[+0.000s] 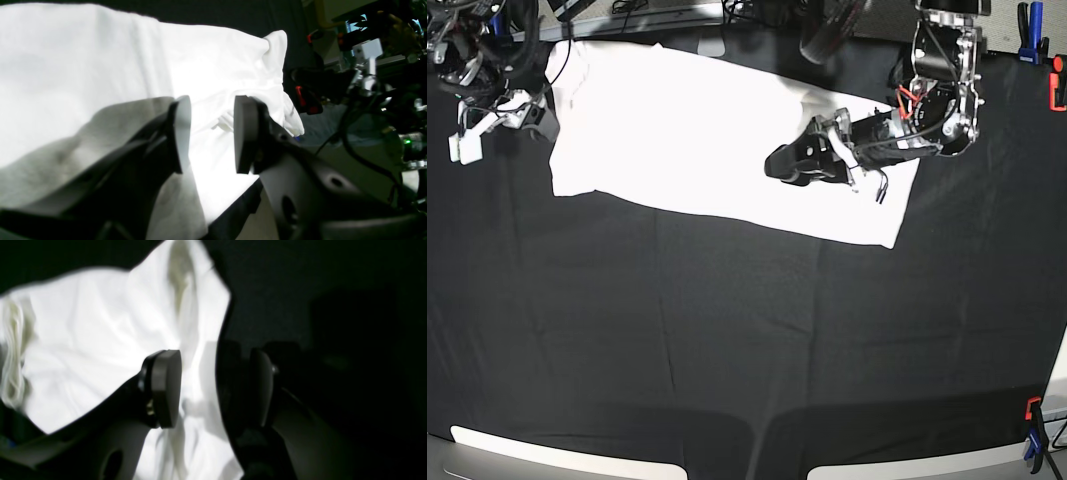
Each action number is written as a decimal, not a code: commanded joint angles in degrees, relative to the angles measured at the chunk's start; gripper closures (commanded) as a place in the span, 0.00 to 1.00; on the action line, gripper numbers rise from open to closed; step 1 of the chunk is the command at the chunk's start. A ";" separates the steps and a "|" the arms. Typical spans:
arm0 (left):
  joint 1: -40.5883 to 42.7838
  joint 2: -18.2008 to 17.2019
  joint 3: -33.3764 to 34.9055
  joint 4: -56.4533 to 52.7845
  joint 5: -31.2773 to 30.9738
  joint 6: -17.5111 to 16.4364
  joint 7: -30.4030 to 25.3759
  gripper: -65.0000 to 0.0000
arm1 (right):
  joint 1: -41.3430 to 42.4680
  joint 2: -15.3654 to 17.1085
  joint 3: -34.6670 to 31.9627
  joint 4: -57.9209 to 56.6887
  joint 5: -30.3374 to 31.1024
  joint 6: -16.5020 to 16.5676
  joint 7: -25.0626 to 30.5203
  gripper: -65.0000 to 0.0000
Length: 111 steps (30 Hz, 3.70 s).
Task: Layout the t-shirt on the table in an organized manner, then fold the t-shirt properly
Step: 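Hold the strip end with the left gripper while the right gripper repositions, then lift the strip end with the right gripper and fold it toward the left gripper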
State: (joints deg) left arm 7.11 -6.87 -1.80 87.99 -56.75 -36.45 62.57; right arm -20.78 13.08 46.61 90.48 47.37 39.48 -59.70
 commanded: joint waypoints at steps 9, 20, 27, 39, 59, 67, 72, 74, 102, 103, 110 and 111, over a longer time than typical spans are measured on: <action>-0.76 -0.13 0.09 0.94 -1.44 -0.52 -0.92 0.69 | 0.13 0.76 0.24 -12.31 11.43 0.52 -6.34 0.51; -0.76 -0.13 0.09 0.94 -1.44 -0.52 -0.98 0.69 | 0.33 0.74 0.24 -13.03 22.25 0.52 -16.65 0.51; -0.76 -0.13 0.09 0.94 -1.46 -0.52 -0.96 0.69 | 1.09 0.74 -0.92 -13.03 21.59 0.52 -16.63 0.56; -0.76 -0.13 0.09 0.94 -1.44 -0.52 -0.94 0.69 | 1.44 0.72 -17.09 -13.03 21.38 0.52 -11.43 0.56; -0.79 -0.13 0.09 0.94 -2.49 -0.50 -0.94 0.69 | 15.61 3.78 -14.88 -12.96 15.58 0.52 -15.45 1.00; -1.62 0.02 0.02 2.80 -10.82 -2.01 0.00 0.69 | 23.80 9.25 -9.75 -12.96 15.56 0.52 -18.18 1.00; -1.70 0.04 0.02 3.93 -10.82 -1.99 -0.02 0.69 | 28.65 13.51 -7.98 -12.98 9.57 0.52 -18.16 1.00; -1.66 0.02 0.02 3.93 -10.82 -1.99 0.00 0.69 | 31.10 14.82 -7.96 -12.98 6.05 0.52 -18.18 1.00; -1.53 0.02 0.02 3.93 -10.75 -2.01 0.44 0.69 | 35.30 -5.35 -23.39 -6.97 3.89 0.33 -20.30 1.00; -1.53 0.02 0.02 3.93 -10.75 -2.01 0.44 0.69 | 34.97 -6.03 -23.37 -6.88 3.34 0.31 -20.30 1.00; -1.53 0.02 0.02 3.93 -7.15 -1.99 0.37 0.69 | 30.71 -9.51 -23.39 -5.18 3.78 -0.50 -20.30 1.00; -1.55 0.02 0.02 3.93 -7.15 -1.99 0.37 0.69 | 30.21 -9.92 -23.39 -4.31 3.80 -0.50 -20.30 1.00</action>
State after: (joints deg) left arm 6.17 -6.85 -1.83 90.83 -62.54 -37.78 63.61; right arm 7.92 2.83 23.24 84.99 49.43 39.05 -80.79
